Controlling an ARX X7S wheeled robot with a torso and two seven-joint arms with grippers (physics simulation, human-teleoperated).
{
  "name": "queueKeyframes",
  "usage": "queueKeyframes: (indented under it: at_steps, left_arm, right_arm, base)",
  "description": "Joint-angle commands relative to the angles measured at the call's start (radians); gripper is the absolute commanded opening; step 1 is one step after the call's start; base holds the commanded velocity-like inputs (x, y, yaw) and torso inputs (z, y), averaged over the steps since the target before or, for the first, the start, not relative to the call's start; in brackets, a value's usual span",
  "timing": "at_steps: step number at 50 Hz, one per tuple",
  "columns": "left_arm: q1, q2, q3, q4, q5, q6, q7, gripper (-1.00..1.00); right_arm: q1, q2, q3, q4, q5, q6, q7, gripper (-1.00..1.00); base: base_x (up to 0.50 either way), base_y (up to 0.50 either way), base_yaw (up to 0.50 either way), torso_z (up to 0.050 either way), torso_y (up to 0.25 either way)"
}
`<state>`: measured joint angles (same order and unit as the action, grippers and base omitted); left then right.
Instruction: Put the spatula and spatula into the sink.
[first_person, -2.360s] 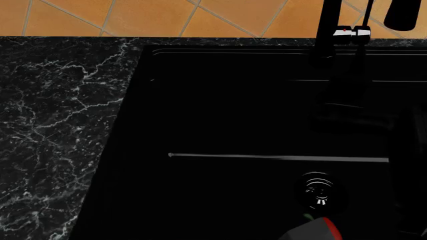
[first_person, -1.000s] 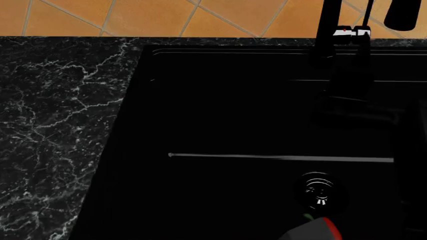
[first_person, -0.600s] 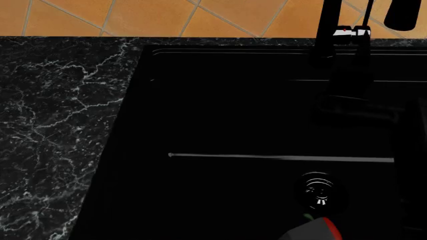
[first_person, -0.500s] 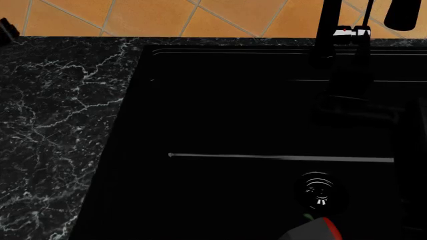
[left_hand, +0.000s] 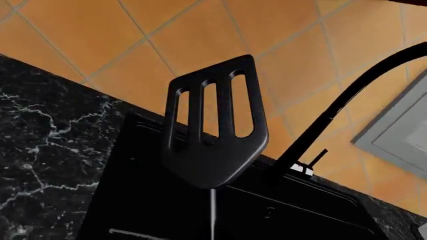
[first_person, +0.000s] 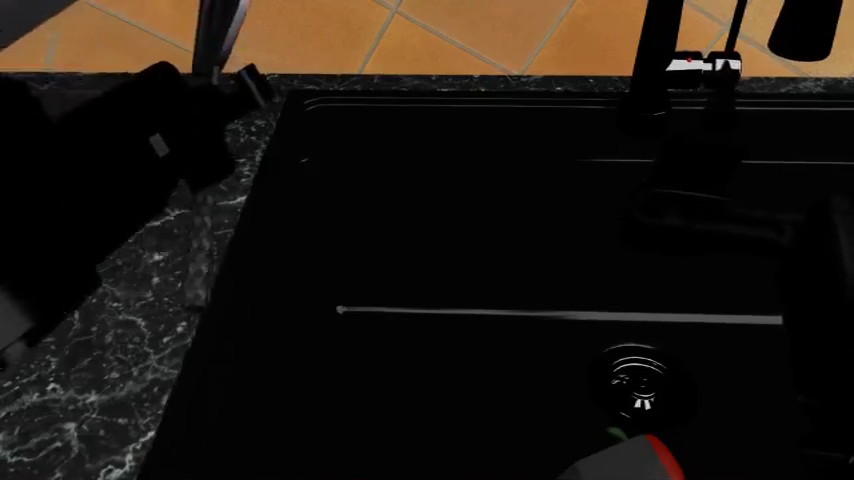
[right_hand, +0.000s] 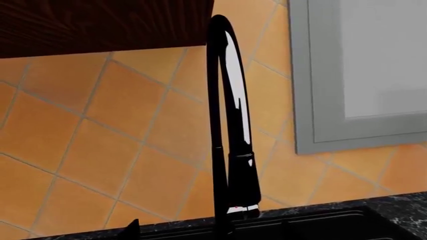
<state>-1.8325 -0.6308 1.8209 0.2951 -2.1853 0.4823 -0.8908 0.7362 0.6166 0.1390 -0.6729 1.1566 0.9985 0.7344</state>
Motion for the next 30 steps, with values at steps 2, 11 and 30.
queueKeyframes:
  at_steps: [2,11,30]
  left_arm:
    - [0.058,0.125,-0.008,-0.01,-0.005,-0.011,0.056,-1.0]
    - [0.112,0.164,0.032,-0.003,0.025,-0.028,0.067,-1.0]
    - [0.194,0.238,0.116,-0.002,0.111,-0.072,0.082,-1.0]
  right_arm:
    - [0.006,0.0,-0.01,0.004,-0.002,-0.005,-0.002,1.0]
    - [0.006,0.003,-0.008,0.004,0.001,-0.007,0.001,1.0]
    - [-0.004,0.014,0.01,-0.013,0.025,-0.012,0.013,1.0]
  base:
    - [0.0,0.0,0.0,0.0,0.0]
    - [0.0,0.0,0.0,0.0,0.0]
    - [0.0,0.0,0.0,0.0,0.0]
